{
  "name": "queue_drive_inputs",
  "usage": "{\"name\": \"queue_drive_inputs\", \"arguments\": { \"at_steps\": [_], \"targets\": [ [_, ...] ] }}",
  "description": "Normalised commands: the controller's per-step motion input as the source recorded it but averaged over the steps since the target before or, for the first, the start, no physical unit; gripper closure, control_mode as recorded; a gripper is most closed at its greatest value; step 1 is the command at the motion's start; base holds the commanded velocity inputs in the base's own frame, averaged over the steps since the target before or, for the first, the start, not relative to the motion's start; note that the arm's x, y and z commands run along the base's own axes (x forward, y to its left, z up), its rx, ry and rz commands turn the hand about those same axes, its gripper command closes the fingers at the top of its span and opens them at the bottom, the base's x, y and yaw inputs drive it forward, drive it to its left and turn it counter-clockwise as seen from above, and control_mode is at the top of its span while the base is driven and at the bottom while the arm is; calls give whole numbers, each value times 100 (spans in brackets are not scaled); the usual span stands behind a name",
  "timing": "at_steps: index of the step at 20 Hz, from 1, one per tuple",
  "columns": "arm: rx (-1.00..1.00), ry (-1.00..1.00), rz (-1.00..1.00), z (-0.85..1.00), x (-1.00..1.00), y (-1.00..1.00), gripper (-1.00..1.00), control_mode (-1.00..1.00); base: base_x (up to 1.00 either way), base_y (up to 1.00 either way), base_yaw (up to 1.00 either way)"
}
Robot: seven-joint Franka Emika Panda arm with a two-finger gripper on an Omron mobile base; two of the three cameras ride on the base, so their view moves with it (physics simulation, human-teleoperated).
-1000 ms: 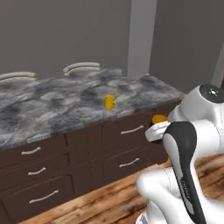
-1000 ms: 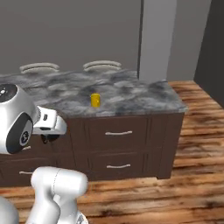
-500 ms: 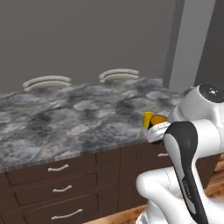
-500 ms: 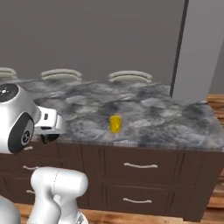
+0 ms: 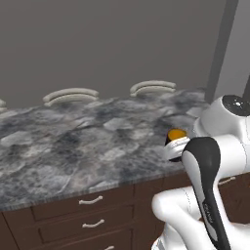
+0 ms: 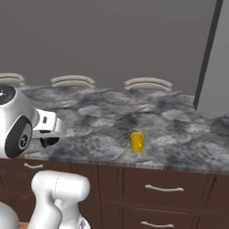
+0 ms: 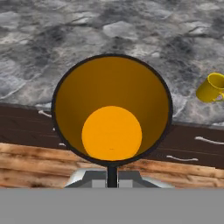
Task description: Clear the mugs and bowl far away from the sink.
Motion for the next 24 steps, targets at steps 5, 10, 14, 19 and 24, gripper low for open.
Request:
{"name": "queue_drive_inputs", "arguments": {
  "at_steps": [5,10,14,19,24],
  "targets": [
    [0,0,0,0,0,0,100,100,49,2,10],
    [0,8,1,-25,54,-17,100,-100,8,-1,1],
    [-2,23,-1,-60,96,-12,100,-100,0,0,0],
    [-1,9,0,-82,83,-62,100,-100,0,0,0],
    [0,0,0,-96,69,-68,100,-100,0,0,0]
  ]
}}
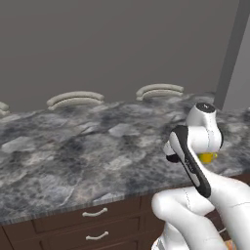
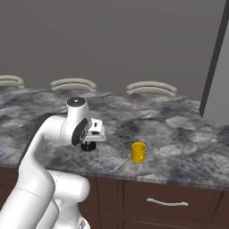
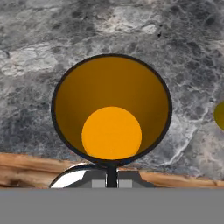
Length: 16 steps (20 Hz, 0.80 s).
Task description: Clear the mugs and bowl far away from the sink.
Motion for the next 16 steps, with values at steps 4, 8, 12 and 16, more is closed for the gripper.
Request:
{"name": "queue_drive_inputs", "arguments": {
  "at_steps": [4,8,12,16],
  "targets": [
    [0,0,0,-92,78,-34,100,-100,0,0,0],
    [0,-3,0,-58,60,-10,100,-100,0,0,0],
    [0,-8,0,-24,43,0,100,-100,0,0,0],
    [-3,-5,0,-32,42,0,100,-100,0,0,0]
  ]
}}
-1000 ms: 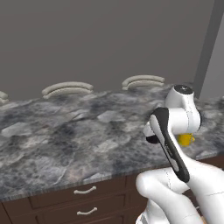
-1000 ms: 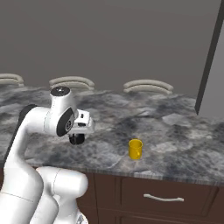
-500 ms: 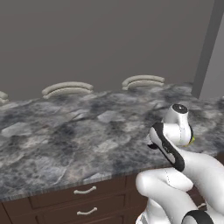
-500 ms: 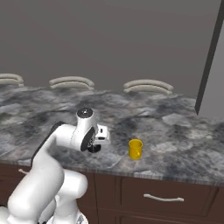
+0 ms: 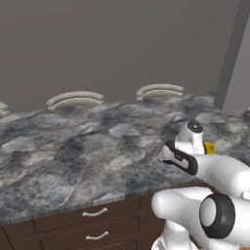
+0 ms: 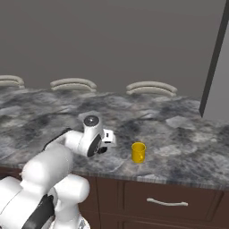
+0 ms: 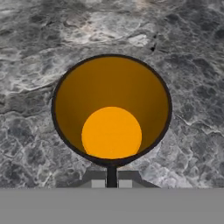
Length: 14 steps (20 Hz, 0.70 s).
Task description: Clear the mugs and bowl far away from the sink.
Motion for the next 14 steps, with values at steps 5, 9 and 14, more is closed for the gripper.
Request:
{"name": "queue_drive_inputs", "arguments": {
  "at_steps": [5,9,14],
  "targets": [
    [-8,-1,0,-35,21,0,-100,-100,0,0,0],
    [-2,-4,0,1,0,0,-100,-100,0,0,0],
    [0,0,0,69,-25,0,-100,-100,0,0,0]
  ]
}}
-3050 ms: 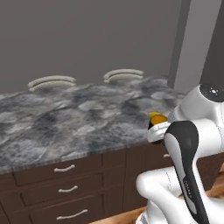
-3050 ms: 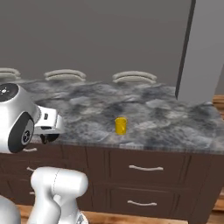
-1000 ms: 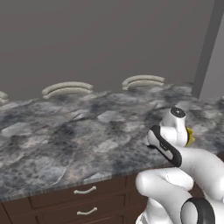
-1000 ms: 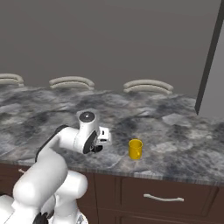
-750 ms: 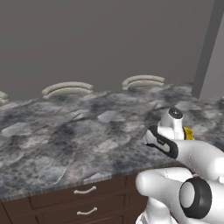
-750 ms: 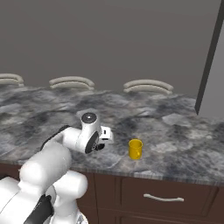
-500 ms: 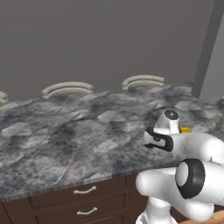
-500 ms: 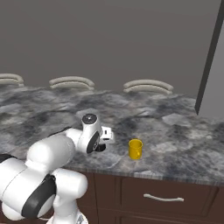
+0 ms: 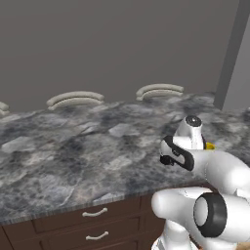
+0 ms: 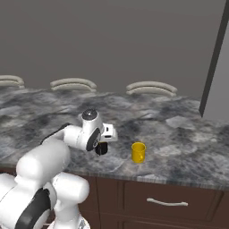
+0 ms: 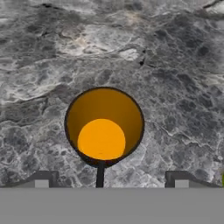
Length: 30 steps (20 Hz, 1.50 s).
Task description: Clear the mugs and bowl far away from the sink.
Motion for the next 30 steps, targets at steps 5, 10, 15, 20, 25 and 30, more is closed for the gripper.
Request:
{"name": "queue_drive_inputs", "arguments": {
  "at_steps": [5,10,15,20,25,30],
  "targets": [
    [0,0,0,98,-59,2,-100,-100,0,0,0],
    [0,0,-1,92,-75,11,-100,-100,0,0,0],
    [0,0,-5,83,-65,11,-100,-100,0,0,0],
    [0,0,-4,46,-53,3,-100,-100,0,0,0],
    [0,0,0,4,-49,0,-100,100,-40,0,0],
    [0,0,0,0,0,0,-100,100,-100,1,34]
  ]
}}
